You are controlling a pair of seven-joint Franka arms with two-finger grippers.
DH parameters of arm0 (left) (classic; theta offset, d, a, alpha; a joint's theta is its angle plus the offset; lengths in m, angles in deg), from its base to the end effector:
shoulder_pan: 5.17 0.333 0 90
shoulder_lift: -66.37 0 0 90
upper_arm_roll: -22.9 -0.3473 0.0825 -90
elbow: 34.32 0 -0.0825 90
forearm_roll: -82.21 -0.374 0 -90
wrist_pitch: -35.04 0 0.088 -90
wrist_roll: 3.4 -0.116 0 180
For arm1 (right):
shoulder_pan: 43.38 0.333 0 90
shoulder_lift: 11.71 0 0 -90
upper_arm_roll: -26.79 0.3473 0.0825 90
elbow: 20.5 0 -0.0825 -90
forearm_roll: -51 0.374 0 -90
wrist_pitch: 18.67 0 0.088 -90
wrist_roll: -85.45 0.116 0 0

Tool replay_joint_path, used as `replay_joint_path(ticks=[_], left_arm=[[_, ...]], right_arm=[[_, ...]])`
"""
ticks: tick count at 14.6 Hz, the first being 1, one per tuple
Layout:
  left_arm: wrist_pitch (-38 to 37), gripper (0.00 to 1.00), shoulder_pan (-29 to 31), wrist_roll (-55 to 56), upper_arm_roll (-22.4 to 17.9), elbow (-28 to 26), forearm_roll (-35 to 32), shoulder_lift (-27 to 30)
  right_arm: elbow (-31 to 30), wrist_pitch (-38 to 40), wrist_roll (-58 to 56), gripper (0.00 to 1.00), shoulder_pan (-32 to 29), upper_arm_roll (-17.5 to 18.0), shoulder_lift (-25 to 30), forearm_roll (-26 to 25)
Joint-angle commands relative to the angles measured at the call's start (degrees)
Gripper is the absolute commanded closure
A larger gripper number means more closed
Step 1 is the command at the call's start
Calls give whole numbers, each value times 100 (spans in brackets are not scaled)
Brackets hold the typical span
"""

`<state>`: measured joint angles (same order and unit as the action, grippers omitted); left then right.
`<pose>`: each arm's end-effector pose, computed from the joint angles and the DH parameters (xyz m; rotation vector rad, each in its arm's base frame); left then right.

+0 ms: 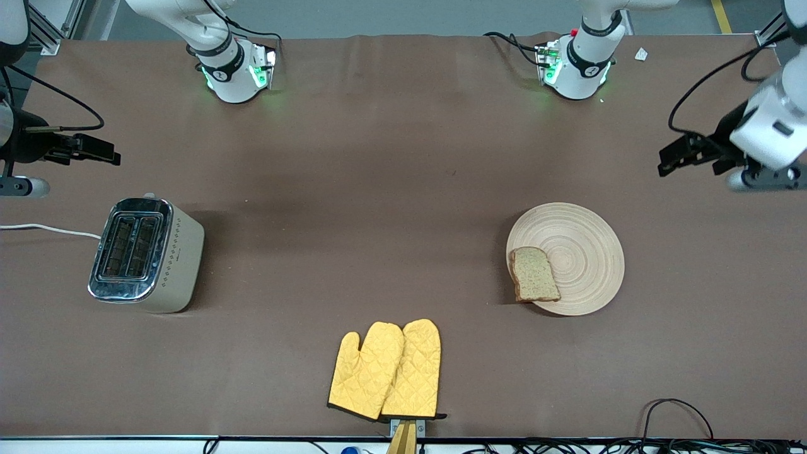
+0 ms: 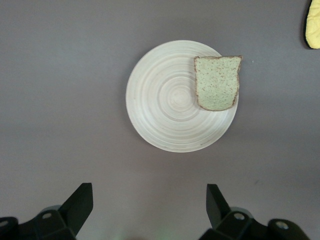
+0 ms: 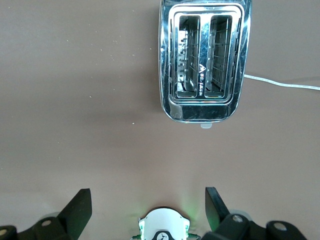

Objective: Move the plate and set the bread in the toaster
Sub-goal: 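Reach the left gripper to the rim of the wooden plate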

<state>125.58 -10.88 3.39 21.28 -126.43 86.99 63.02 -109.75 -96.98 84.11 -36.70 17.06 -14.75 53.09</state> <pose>0.5584 -0.0500 0.5987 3.0641 0.0789 -0.1429 0.5346 -0.0211 0.6095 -3.0819 0.0427 0.3748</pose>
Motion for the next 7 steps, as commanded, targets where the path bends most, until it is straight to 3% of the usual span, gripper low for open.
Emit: replay_joint_path(ticks=[1,7], left_arm=[[209,0,569,-413,-23,124,758,-778],[999,0,1616,-2882,-32,167,2385,-2527]], right_arm=[[47,35,-85,0,105,14,137,-59],[92,26,-76,0,123,6,128,-51]])
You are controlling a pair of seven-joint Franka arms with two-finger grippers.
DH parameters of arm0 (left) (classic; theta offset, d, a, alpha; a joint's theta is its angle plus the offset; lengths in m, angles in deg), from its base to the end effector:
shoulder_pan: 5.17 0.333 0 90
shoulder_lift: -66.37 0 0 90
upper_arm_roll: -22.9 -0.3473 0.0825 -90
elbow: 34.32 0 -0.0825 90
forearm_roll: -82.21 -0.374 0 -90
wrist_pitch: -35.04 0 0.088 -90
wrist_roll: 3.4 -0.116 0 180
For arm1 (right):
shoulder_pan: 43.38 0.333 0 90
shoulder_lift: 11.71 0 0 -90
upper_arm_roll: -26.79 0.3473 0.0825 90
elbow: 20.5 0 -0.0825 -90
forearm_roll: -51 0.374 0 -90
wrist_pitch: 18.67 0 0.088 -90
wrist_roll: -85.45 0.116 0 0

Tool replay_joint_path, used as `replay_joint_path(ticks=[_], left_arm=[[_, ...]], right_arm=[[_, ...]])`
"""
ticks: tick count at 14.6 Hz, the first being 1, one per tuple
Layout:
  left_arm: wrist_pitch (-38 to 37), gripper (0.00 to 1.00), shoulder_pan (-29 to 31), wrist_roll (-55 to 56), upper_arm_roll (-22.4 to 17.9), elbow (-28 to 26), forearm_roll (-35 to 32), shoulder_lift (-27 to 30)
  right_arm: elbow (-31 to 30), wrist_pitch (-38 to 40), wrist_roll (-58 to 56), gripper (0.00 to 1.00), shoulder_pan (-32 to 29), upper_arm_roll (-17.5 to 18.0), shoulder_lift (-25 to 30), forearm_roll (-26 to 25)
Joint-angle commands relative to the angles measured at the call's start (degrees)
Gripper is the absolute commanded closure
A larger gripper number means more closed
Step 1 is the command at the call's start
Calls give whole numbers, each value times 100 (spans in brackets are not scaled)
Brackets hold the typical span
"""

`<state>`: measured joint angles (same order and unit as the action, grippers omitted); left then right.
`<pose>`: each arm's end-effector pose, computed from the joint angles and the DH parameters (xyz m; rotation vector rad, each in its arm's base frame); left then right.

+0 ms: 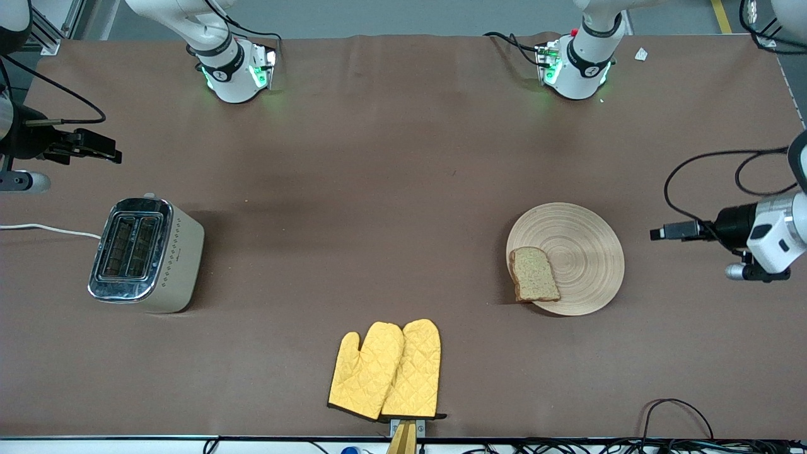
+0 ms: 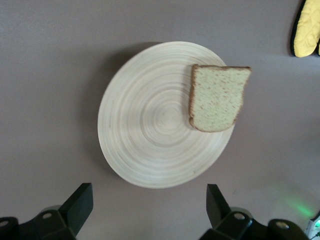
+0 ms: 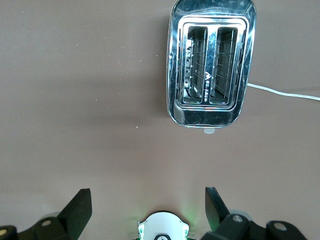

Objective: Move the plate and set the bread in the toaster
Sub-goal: 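Reach the left gripper to the rim of the wooden plate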

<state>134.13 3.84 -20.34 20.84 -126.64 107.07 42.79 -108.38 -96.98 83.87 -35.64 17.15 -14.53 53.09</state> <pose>0.6384 0.0788 0.4006 2.6723 0.0403 -0.2488 0.5353 -0.0105 0.6220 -3.0891 0.0042 0.3327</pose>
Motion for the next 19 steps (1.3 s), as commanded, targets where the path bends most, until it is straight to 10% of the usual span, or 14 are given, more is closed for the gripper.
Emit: replay_joint_path(ticks=[1,11,16,19], left_arm=[[267,0,249,-851,13,197,580,-768],[901,7,303,-2804,30,197,1812,-1957],[901,67,321,-3244,30,179,1918,-2097],[901,79,329,-3972,30,179,2119,-2247]], right_arm=[[-19,26,-53,0,18,-3,115,-42],[34,106,-140,0,53,-12,203,-77],[-1,106,-132,0,158,-3,290,-164],[-1,53,-123,0,404,-3,291,-498]])
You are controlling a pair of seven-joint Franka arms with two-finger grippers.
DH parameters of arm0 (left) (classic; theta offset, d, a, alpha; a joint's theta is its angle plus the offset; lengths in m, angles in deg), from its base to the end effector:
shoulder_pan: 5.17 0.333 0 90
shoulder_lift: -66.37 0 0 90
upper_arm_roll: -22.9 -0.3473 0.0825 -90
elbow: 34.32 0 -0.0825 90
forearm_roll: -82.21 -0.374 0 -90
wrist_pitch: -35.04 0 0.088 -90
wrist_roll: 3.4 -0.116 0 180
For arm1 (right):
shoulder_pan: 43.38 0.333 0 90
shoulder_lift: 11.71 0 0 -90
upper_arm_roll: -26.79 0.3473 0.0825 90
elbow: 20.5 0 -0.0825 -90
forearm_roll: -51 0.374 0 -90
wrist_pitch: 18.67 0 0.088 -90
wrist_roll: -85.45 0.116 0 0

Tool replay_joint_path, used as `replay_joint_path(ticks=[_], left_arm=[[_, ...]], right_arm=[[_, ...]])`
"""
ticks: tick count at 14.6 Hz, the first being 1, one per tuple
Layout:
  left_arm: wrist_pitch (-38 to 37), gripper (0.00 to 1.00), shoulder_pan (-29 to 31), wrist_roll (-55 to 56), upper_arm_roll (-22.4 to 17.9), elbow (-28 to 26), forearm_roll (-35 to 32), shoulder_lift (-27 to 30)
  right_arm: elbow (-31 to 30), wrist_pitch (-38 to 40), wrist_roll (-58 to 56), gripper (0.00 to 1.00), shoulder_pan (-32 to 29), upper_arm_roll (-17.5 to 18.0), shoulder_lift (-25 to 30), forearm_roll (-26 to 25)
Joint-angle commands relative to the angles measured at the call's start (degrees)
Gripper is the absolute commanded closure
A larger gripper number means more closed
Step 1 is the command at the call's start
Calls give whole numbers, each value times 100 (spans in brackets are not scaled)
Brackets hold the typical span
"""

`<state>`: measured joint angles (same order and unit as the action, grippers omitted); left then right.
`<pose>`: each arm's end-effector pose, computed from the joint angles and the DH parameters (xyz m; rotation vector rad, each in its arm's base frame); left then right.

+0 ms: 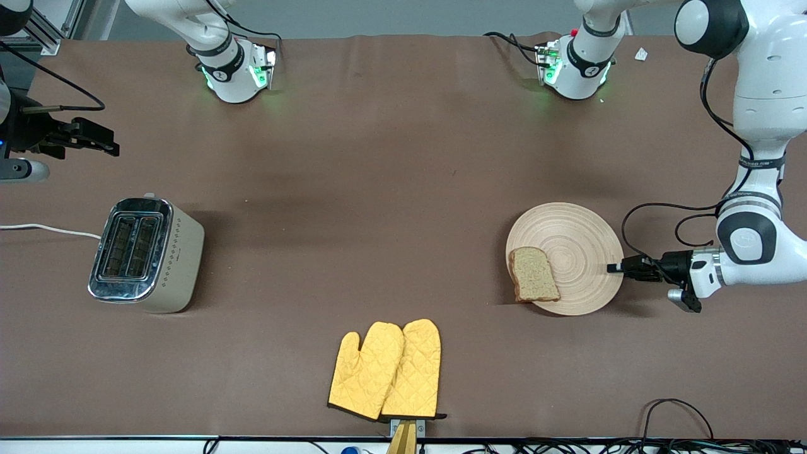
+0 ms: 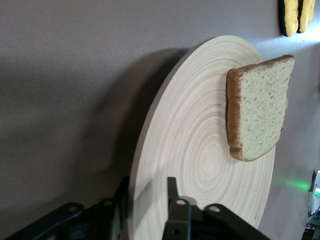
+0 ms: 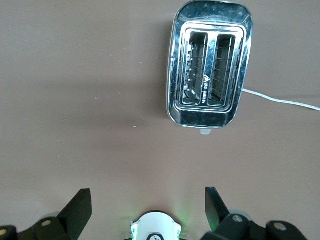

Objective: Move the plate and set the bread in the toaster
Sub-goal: 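Push the plate toward the toaster with the left gripper while the right gripper reaches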

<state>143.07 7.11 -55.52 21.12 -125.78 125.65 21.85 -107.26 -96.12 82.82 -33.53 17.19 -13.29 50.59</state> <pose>0.6555 0.1026 0.1822 2.3531 -0.2852 -0.0557 0.5279 0.0028 0.6409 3.1188 0.0764 -0.2971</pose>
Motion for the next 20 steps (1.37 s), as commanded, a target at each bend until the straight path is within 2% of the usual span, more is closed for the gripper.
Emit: replay_joint_path(ticks=[1,2,6,9,11,13,17,20], left_arm=[[8,88,3,-640,2,94,323,-197],[8,97,20,-763,2,94,341,-215],[-273,100,11,-704,133,111,332,-13],[-282,100,3,-91,650,225,332,84],[-256,100,-50,595,1090,375,341,84],[-142,100,-120,1279,1503,541,376,67],[682,100,-594,2301,2250,577,621,40],[1508,100,-1374,2373,2358,577,1323,-13]], right_arm=[[-131,-77,-18,0,280,10,167,-371],[-140,-112,-18,0,385,10,167,-503],[-140,-420,-343,0,-34,-86,131,-514],[-183,-393,-343,0,-175,-95,131,-364],[-201,-376,-430,0,-412,-104,131,-84],[-167,-402,-422,0,-335,-52,140,-47],[-157,-385,-343,0,209,-51,140,50],[-166,-358,-352,0,220,-60,140,50]])
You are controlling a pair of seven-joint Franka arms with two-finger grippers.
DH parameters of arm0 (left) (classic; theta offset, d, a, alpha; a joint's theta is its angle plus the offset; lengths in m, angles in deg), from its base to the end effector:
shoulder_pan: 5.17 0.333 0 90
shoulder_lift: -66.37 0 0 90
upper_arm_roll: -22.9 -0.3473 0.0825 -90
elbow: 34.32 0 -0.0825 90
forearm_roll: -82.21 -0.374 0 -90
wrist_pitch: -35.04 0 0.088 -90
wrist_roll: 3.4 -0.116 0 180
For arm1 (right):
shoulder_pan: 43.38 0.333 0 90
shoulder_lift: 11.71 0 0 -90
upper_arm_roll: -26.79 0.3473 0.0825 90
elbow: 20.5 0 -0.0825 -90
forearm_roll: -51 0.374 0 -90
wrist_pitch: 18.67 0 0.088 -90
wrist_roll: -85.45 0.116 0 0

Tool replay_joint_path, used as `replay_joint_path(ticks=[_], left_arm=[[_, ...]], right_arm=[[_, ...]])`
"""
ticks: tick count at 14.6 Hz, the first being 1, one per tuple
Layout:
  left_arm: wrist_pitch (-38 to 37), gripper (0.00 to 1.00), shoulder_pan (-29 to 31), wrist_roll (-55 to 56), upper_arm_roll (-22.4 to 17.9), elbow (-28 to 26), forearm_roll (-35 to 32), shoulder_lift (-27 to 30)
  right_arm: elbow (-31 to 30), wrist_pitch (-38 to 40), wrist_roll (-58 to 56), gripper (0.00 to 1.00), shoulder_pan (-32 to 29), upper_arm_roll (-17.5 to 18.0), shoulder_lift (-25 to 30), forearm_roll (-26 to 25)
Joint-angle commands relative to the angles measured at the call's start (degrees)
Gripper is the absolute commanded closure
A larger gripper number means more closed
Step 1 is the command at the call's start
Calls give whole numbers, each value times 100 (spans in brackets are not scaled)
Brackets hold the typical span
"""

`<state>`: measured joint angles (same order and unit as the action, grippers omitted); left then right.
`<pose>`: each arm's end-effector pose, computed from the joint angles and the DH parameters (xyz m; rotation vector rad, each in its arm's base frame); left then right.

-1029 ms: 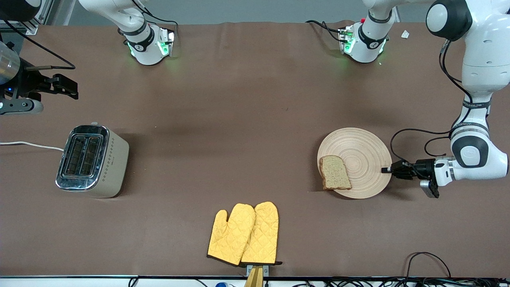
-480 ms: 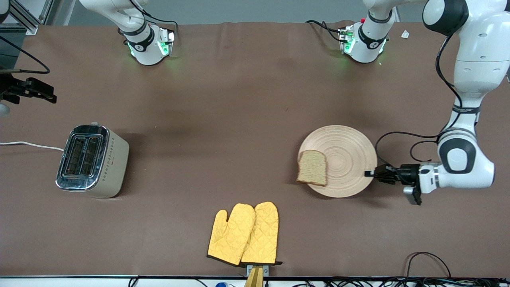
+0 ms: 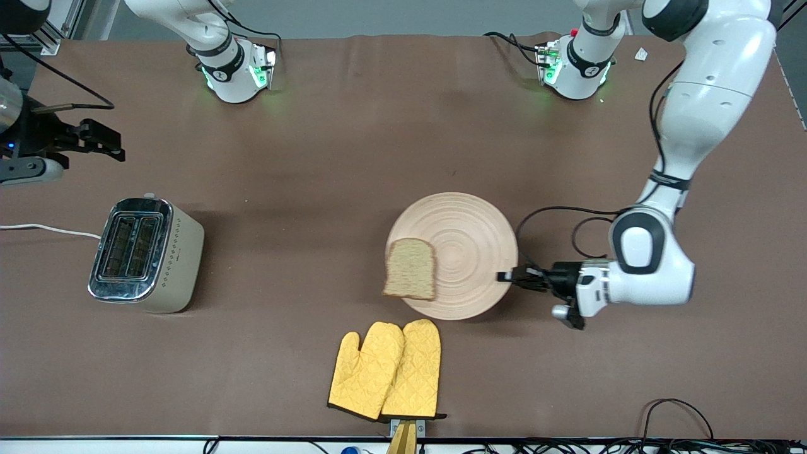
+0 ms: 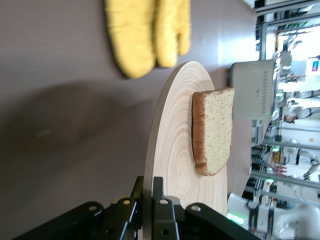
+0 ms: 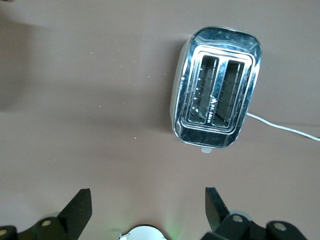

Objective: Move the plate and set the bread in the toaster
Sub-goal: 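Push the plate toward the toaster with the left gripper while the right gripper reaches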

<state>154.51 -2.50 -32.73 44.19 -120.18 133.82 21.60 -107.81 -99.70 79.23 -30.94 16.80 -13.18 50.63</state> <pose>0.6899 -0.2228 0.2660 2.1210 -0.2101 -0.0813 0.5345 0.0234 0.6419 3.1191 0.2352 -0.2117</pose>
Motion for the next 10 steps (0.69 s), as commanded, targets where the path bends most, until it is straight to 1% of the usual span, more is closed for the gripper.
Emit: replay_joint_path(ticks=[1,3,4,7,8,9,10], left_arm=[[758,100,-747,164,51,17,787,-14],[1627,100,-1354,322,51,52,1175,-163],[1954,100,-1679,418,51,217,1281,-303],[2465,100,-2216,490,51,482,1492,-619],[2554,100,-2375,411,51,604,1597,-742],[2633,100,-2481,350,51,701,1599,-874],[2764,100,-2586,158,59,868,1607,-1049]], right_arm=[[-111,-9,8,0,-57,-39,129,45],[-120,17,8,0,-49,-39,129,45],[-129,17,8,0,-57,-39,129,45],[-172,-26,16,0,65,-4,129,71],[-321,-157,86,0,231,-12,120,211],[-566,-550,374,0,337,-13,103,290],[-951,-989,733,0,503,-13,68,300]])
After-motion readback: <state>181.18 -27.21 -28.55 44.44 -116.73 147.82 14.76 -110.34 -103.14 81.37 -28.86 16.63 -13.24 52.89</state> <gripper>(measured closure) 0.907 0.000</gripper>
